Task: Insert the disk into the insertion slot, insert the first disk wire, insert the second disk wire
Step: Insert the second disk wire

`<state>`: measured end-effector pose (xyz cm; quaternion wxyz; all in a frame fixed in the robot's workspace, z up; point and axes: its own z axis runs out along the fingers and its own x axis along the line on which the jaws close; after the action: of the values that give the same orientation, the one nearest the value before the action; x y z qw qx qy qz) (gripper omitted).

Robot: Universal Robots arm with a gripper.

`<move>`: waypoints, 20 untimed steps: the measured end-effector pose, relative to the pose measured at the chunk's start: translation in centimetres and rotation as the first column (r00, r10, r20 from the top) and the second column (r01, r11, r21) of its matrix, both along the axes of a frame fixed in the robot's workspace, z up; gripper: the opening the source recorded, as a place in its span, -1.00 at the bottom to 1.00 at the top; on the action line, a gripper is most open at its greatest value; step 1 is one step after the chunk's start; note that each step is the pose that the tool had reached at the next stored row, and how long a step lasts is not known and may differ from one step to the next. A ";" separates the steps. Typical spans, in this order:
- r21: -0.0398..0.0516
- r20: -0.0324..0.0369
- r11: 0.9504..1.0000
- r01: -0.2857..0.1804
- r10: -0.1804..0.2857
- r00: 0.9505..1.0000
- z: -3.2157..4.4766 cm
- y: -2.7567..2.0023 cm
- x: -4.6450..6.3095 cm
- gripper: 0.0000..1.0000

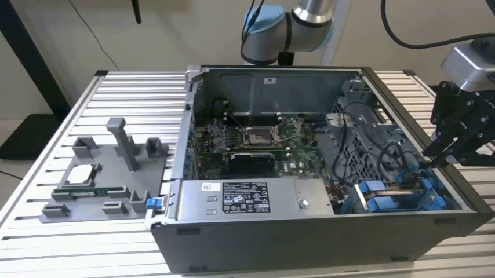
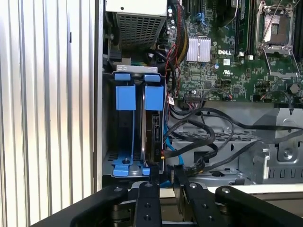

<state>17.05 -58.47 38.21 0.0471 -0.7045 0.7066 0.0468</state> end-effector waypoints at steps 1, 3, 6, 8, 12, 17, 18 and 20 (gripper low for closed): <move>0.000 0.000 1.000 0.000 0.000 1.000 0.00 0.00 0.0 1.00; 0.000 0.000 1.000 0.000 0.000 1.000 -0.02 0.00 0.0 1.00; 0.000 0.000 1.000 0.000 0.000 1.000 -0.04 0.00 0.0 1.00; 0.000 0.000 1.000 0.000 0.000 1.000 -0.04 0.00 0.0 1.00; 0.000 0.000 1.000 0.000 0.000 1.000 -0.04 0.00 0.0 1.00; 0.002 0.021 1.000 0.000 0.000 1.000 -0.23 0.21 -0.2 1.00; 0.002 0.023 1.000 0.000 0.000 1.000 -0.39 0.27 -0.2 1.00; 0.003 0.024 1.000 0.000 0.000 1.000 -0.76 0.40 -0.2 1.00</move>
<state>16.84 -58.07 37.44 0.0564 -0.7050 0.7059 0.0393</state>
